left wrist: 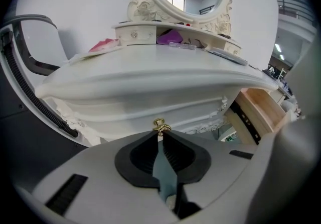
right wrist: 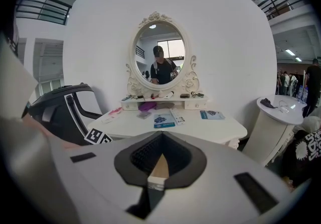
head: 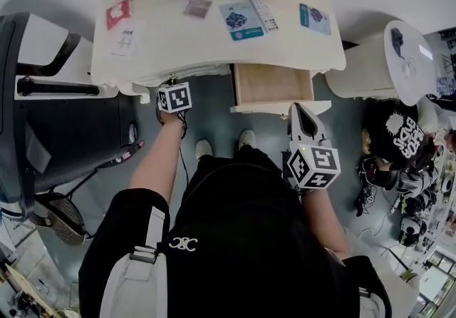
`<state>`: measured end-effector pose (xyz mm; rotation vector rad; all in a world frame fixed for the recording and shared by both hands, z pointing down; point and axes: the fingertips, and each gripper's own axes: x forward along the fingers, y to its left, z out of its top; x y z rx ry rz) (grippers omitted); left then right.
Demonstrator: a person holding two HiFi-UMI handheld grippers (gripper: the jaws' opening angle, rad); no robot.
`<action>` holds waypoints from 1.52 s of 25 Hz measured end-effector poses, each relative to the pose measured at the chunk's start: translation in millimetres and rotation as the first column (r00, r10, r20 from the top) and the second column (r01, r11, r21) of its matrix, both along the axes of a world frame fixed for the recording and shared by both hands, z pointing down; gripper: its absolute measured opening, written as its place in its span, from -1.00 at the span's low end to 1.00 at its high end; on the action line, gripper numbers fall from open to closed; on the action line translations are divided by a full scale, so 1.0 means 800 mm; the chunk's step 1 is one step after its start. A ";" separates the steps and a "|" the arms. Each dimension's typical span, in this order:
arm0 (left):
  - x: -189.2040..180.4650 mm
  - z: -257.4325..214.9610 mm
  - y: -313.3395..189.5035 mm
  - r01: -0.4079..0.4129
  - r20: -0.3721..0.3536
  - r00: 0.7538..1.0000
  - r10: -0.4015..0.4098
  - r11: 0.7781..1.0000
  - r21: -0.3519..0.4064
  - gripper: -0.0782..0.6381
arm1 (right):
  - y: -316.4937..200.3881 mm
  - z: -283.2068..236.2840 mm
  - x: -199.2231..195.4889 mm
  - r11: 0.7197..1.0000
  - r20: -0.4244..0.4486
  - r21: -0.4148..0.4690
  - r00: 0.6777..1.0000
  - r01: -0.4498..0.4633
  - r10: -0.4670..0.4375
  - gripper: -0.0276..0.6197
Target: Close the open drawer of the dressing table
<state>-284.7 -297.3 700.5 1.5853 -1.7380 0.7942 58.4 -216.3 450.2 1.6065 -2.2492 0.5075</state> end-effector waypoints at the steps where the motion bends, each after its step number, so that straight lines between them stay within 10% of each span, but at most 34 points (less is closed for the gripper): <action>1: 0.001 -0.005 0.001 -0.001 0.005 1.000 0.001 1.000 0.017 -0.73 | 0.000 0.000 0.000 1.000 0.005 0.000 1.000 0.001 -0.001 -0.88; 19: 0.144 -0.180 0.059 -0.202 -0.104 0.966 0.236 0.942 0.267 -0.76 | -0.004 0.014 -0.020 1.000 0.158 0.002 0.987 0.026 -0.026 -0.88; 38: 0.351 -0.245 0.094 -0.523 -0.109 0.807 0.581 0.787 0.328 -0.76 | 0.014 0.015 0.091 0.985 0.170 0.029 0.972 -0.169 0.162 -0.88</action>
